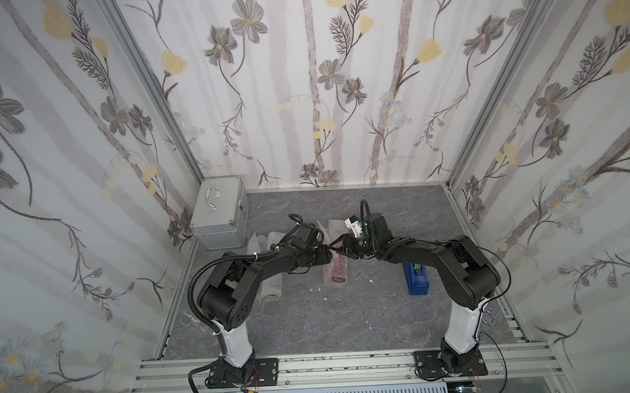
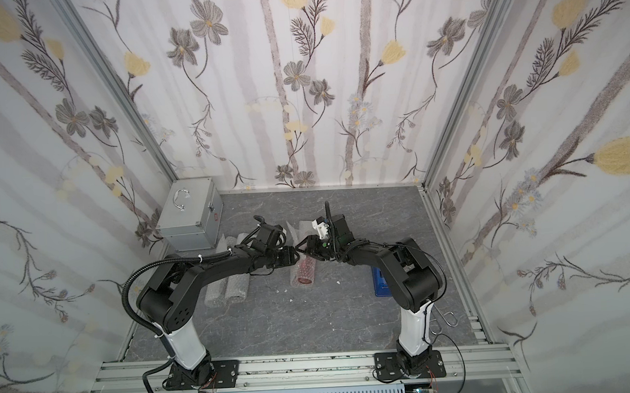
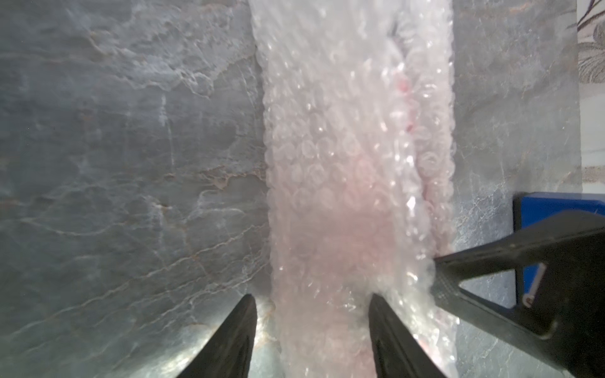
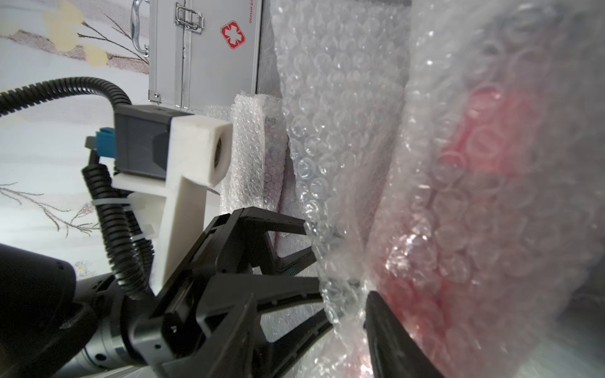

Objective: Wrap wine bottles in bubble wrap
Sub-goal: Wrap the wine bottle in bubble wrap.

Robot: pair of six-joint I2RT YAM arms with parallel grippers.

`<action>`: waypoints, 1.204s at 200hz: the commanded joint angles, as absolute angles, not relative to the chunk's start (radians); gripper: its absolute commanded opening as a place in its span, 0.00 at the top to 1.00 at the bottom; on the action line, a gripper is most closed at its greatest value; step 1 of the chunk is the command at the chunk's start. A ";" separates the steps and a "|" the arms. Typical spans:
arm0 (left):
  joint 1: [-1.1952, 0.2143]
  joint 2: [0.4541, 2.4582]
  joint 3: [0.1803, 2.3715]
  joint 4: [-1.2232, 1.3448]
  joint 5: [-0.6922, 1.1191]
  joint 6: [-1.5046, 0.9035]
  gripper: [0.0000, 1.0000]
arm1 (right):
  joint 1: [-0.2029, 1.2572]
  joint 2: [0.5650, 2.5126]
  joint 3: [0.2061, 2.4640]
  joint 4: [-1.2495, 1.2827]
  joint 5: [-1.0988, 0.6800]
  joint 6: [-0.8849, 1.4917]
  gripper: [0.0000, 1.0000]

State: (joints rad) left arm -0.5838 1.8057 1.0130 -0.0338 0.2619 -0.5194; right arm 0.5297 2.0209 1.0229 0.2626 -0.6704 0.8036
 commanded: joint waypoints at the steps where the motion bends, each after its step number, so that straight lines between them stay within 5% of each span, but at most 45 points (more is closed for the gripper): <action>1: -0.601 1.790 1.015 -0.026 0.367 -0.468 0.42 | 0.521 1.994 1.017 0.194 -0.646 0.759 0.44; 81: -0.579 1.757 1.035 0.003 0.492 -0.513 0.39 | 0.535 2.048 1.026 0.234 -0.669 0.791 0.50; 115: -0.584 1.778 1.041 0.005 0.482 -0.512 0.43 | 0.532 2.024 1.035 0.213 -0.666 0.783 0.81; 148: -0.585 1.767 1.042 0.007 0.492 -0.512 0.43 | 0.528 2.012 1.046 0.183 -0.662 0.770 0.99; 241: -0.608 1.780 1.076 -0.030 0.442 -0.478 0.41 | 0.487 2.003 1.026 0.139 -0.670 0.730 0.97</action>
State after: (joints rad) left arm -0.5964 1.7702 1.0531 -0.0338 0.4698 -0.4969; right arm 0.4946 2.0060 1.0359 0.1371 -0.6502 0.7528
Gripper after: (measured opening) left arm 0.584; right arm 0.049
